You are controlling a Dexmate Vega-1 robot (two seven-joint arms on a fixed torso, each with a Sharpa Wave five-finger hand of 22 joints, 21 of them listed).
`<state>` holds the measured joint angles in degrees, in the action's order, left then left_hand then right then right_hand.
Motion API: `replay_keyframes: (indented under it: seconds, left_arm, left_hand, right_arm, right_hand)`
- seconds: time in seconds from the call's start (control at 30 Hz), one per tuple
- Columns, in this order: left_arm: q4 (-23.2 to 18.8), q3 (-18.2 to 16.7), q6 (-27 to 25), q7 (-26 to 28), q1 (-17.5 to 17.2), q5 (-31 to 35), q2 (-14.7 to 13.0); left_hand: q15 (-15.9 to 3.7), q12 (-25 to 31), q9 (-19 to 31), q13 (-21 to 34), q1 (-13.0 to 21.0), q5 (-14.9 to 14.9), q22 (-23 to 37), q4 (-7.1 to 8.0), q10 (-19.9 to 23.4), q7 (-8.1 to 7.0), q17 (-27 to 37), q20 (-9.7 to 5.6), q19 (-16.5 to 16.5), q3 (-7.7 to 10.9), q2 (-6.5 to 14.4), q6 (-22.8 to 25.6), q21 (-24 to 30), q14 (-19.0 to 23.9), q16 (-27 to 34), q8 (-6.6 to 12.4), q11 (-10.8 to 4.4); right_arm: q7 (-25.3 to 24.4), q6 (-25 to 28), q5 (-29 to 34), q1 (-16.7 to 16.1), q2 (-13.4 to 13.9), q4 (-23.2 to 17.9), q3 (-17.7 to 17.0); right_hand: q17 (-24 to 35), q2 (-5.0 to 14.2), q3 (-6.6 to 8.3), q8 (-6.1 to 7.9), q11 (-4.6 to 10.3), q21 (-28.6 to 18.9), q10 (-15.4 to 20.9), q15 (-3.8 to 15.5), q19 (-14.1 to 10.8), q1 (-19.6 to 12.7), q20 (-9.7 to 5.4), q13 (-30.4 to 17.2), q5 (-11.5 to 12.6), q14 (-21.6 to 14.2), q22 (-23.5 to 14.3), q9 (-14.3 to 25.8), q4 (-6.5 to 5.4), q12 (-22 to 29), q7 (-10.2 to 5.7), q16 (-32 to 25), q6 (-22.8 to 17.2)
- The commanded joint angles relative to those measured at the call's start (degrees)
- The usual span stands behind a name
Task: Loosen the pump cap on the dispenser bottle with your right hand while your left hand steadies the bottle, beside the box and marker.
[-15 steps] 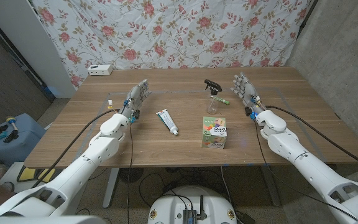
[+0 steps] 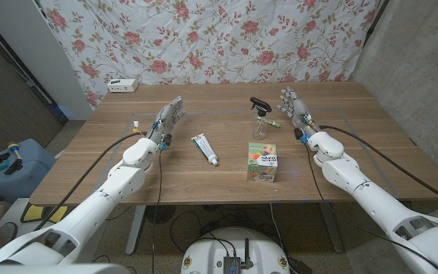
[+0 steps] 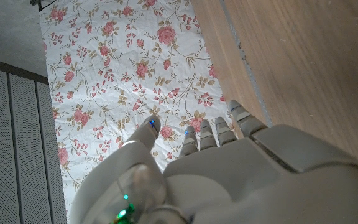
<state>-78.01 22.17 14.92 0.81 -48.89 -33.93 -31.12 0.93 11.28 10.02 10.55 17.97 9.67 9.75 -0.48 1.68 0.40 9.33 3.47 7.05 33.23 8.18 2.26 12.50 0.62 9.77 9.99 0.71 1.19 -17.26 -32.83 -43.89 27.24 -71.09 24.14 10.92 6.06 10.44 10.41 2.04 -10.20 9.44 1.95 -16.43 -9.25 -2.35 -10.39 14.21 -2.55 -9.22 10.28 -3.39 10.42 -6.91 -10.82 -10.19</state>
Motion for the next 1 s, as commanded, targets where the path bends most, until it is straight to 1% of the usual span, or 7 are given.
replay_keyframes:
  seconds: [0.03, 0.2, 0.37, 0.47, 0.73, 0.87, 1.0]
  left_arm:
    - [-0.3, 1.2, 0.3, 2.2, 1.1, 2.8, 0.8]
    - [-0.6, 1.8, 1.0, 2.6, 1.4, 4.1, 1.2]
    - [-0.7, 2.5, 0.9, 2.7, 1.7, 5.1, 1.3]
    - [-1.3, 3.1, 0.1, 2.7, 1.9, 5.9, 1.1]
    - [-2.9, 4.3, -1.1, 2.4, 2.3, 7.8, 0.1]
    - [-3.5, 5.0, -2.4, 0.9, 3.0, 8.2, -0.7]
    - [-4.9, 5.6, -4.3, 1.4, 3.6, 9.8, -1.7]
  left_hand:
    - [-0.25, 0.7, 0.1, 0.2, 0.9, 0.3, 0.1, -0.86, 1.0, 0.09, 0.1, 0.05, 0.5, 0.18, -0.1, 0.6, -0.3, 0.3, 0.4, 0.51, -0.11]
    - [-0.64, 0.7, 0.1, 0.2, 1.3, 0.4, 0.1, -1.51, 1.3, 0.3, 0.1, -0.08, 0.7, 0.25, -0.1, 1.1, -0.4, 0.8, 0.5, 0.65, -0.14]
    - [-0.67, 0.8, 0.0, 0.2, 1.6, 0.3, 0.1, -1.98, 1.7, 0.22, 0.1, -0.26, 0.8, 0.22, -0.3, 1.3, -0.6, 1.1, 0.5, 0.69, -0.31]
    - [-0.76, 0.9, 0.0, 0.2, 1.8, 0.3, 0.1, -2.33, 2.0, 0.15, 0.1, -0.39, 0.8, 0.17, -0.5, 1.4, -0.6, 1.4, 0.6, 0.7, -0.44]
    - [-1.81, 0.9, 0.0, 0.1, 2.3, 0.2, 0.0, -3.67, 2.4, -0.49, 0.1, -0.96, 0.7, -0.3, -1.7, 1.6, -1.0, 2.2, 0.6, 0.65, -1.37]
    - [-2.29, 0.9, 0.0, 0.1, 2.5, 0.1, 0.0, -4.46, 2.7, -0.87, 0.1, -1.19, 0.6, -0.67, -2.6, 1.7, -1.2, 2.3, 0.6, 0.63, -1.87]
    - [-2.53, 0.9, 0.0, 0.1, 2.7, 0.1, -0.1, -5.09, 2.8, -0.98, 0.1, -1.28, 0.5, -0.91, -3.3, 1.8, -1.3, 2.5, 0.6, 0.66, -1.92]
  right_arm:
    - [-0.7, -1.6, 1.0, 0.4, -0.4, 1.4, 0.1]
    - [-1.0, -1.8, 0.9, -0.4, 0.3, 0.5, -0.5]
    - [-0.1, -3.2, 0.1, -0.6, -0.2, 1.7, -0.8]
    - [0.5, -3.1, -0.4, -0.8, -0.1, 1.7, -0.9]
    - [1.6, -3.6, -1.0, -0.7, -0.1, 2.4, -1.1]
    - [1.8, -3.7, -1.1, -0.7, -0.1, 2.7, -1.2]
    - [1.3, -3.6, -1.1, -1.1, 0.0, 2.4, -1.3]
  right_hand:
    - [0.1, -0.57, 0.27, 0.04, -0.2, -0.1, -0.3, 2.12, 0.4, -0.3, -3.68, -0.2, 0.4, 0.4, -0.2, 0.0, 0.17, 0.3, 2.06, 0.0, 0.5]
    - [0.1, -0.91, 0.13, 0.05, -0.23, -0.1, -0.3, 2.14, 0.7, -0.2, -3.93, -0.1, 0.4, 0.3, -0.2, 0.0, 0.3, 0.3, 4.66, -0.1, 0.8]
    - [0.1, -1.13, -0.01, -0.01, -0.62, 0.1, -0.1, 1.92, 1.5, -0.1, -4.24, -0.1, 0.4, 0.2, -0.2, 0.0, 0.32, 0.4, 5.96, -0.2, 1.2]
    - [0.1, -1.3, -0.15, -0.09, -1.23, 0.2, -0.3, 1.69, 1.9, 0.0, -4.21, -0.1, 0.4, 0.4, -0.2, 0.0, 0.3, 0.3, 6.33, -0.1, 1.5]
    - [0.1, -1.67, -0.46, -0.14, -1.52, 0.2, -0.9, 1.15, 2.5, 0.4, -4.1, -0.1, 0.4, 0.9, -0.2, -0.1, 0.22, 0.1, 6.87, 0.0, 2.0]
    - [0.1, -1.81, -0.55, -0.14, -1.45, 0.2, -0.9, 1.21, 2.6, 0.5, -4.04, -0.1, 0.4, 0.9, -0.2, -0.1, 0.24, 0.2, 6.89, 0.0, 2.1]
    - [0.1, -1.95, -0.61, -0.08, -1.3, 0.1, -0.8, 1.3, 2.6, 0.5, -4.04, -0.1, 0.4, 0.9, -0.2, -0.1, 0.31, 0.2, 6.85, 0.0, 2.1]
